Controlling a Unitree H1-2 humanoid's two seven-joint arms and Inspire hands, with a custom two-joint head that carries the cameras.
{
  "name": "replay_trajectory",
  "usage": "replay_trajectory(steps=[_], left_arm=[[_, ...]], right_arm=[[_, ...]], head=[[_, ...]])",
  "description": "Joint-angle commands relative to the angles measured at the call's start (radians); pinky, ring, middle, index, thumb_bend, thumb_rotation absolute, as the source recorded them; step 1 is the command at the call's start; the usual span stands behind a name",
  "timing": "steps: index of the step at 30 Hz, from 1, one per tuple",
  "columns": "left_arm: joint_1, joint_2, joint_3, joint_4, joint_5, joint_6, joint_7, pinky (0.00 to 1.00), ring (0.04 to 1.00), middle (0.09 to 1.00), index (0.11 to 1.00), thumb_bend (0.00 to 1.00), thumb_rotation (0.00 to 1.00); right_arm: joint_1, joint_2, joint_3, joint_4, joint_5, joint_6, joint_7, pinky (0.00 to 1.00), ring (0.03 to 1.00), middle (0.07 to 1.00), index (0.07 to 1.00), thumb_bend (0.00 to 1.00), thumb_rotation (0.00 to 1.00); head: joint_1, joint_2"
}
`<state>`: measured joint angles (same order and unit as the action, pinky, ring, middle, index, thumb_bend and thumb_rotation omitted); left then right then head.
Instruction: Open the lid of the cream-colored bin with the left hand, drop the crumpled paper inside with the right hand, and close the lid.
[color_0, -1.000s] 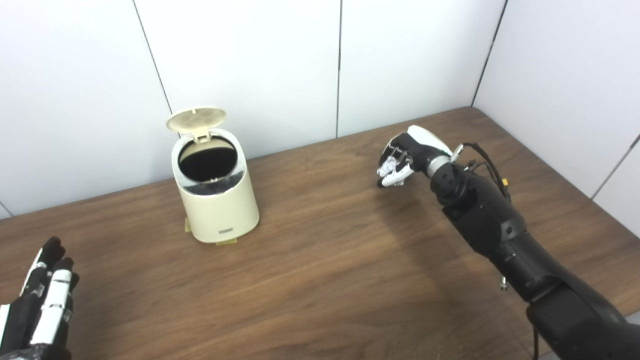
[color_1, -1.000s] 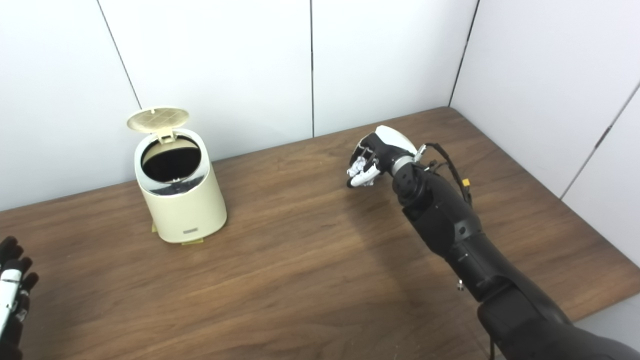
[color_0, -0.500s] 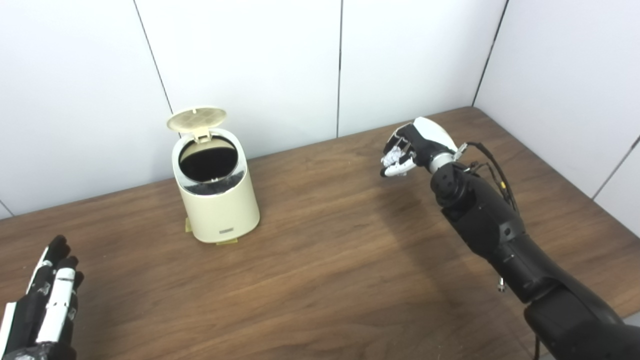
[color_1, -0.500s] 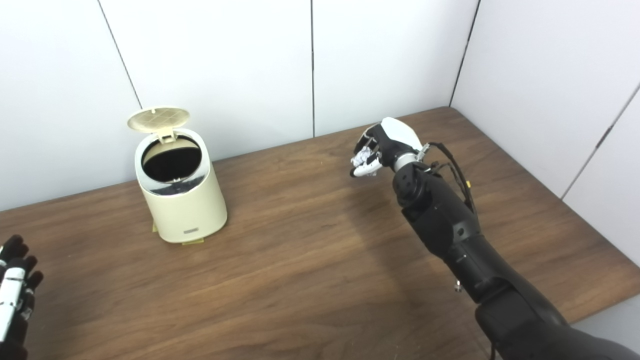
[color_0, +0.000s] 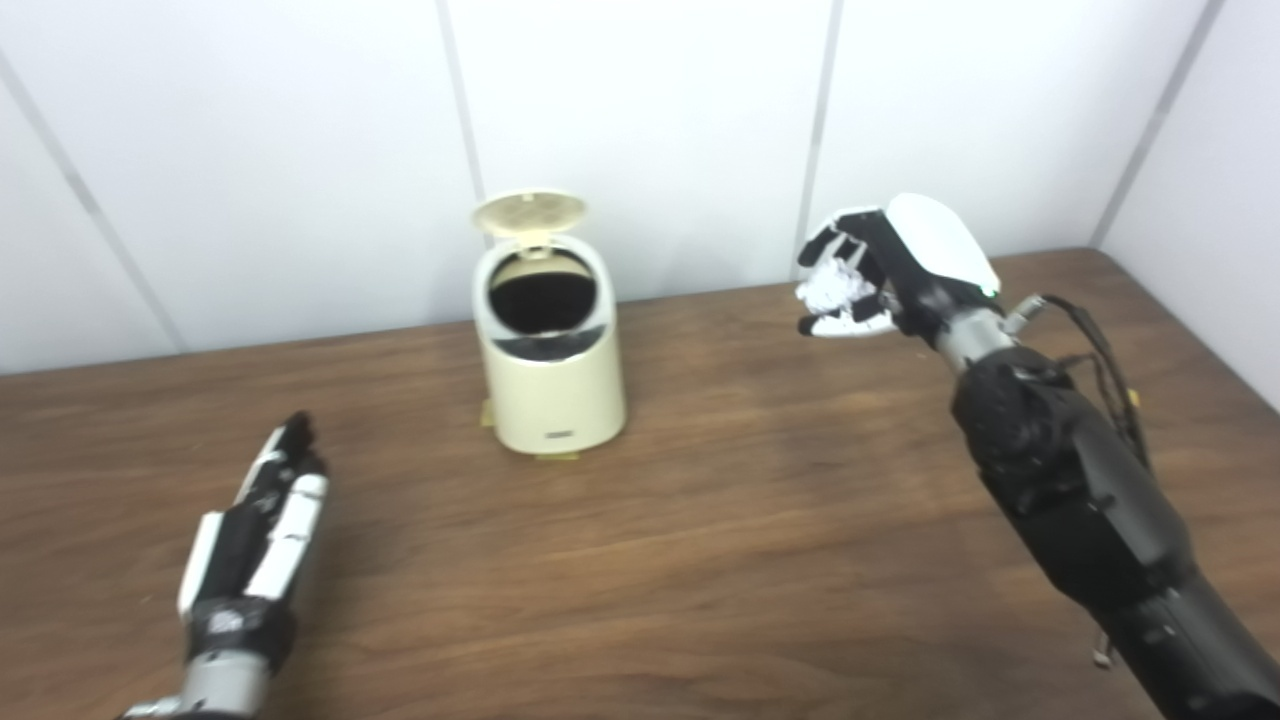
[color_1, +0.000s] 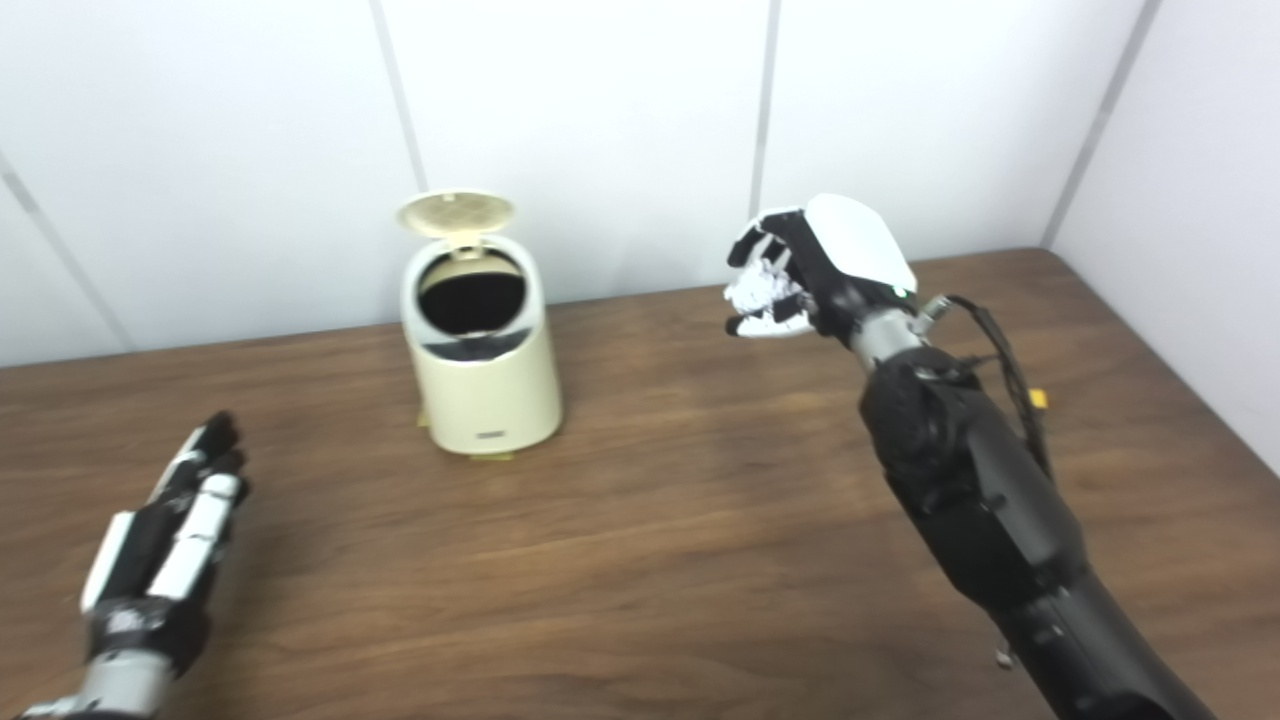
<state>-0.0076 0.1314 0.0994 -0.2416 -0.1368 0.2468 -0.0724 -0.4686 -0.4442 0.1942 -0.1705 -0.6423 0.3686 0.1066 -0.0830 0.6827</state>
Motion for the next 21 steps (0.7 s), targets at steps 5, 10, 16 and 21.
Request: replay_trajectory(steps=[5, 10, 16, 21], left_arm=[[-0.002, -0.033, -0.009, 0.0, 0.031, -0.061, 0.022, 1.0, 1.0, 0.963, 0.956, 0.41, 0.56], [0.007, -0.048, -0.017, 0.016, 0.049, -0.085, 0.032, 1.0, 1.0, 0.955, 0.948, 0.43, 0.57], [0.012, -0.064, -0.025, 0.031, 0.064, -0.103, 0.044, 1.0, 0.979, 0.934, 0.926, 0.44, 0.58], [0.015, -0.068, -0.031, 0.042, 0.082, -0.115, 0.046, 1.0, 0.984, 0.934, 0.919, 0.43, 0.6]], right_arm=[[-0.098, 0.1, -0.011, -0.006, 0.035, -0.077, -0.027, 0.32, 0.383, 0.483, 0.571, 0.49, 0.0], [-0.134, 0.164, 0.0, 0.021, 0.02, -0.083, -0.025, 0.3, 0.389, 0.483, 0.576, 0.48, 0.0], [-0.19, 0.218, 0.013, 0.108, 0.012, -0.15, -0.078, 0.29, 0.385, 0.486, 0.573, 0.48, 0.0], [-0.235, 0.243, 0.029, 0.192, 0.0, -0.192, -0.102, 0.3, 0.391, 0.49, 0.567, 0.49, 0.0]], head=[[0.028, -0.015], [0.033, -0.024], [0.032, -0.032], [0.035, -0.038]])
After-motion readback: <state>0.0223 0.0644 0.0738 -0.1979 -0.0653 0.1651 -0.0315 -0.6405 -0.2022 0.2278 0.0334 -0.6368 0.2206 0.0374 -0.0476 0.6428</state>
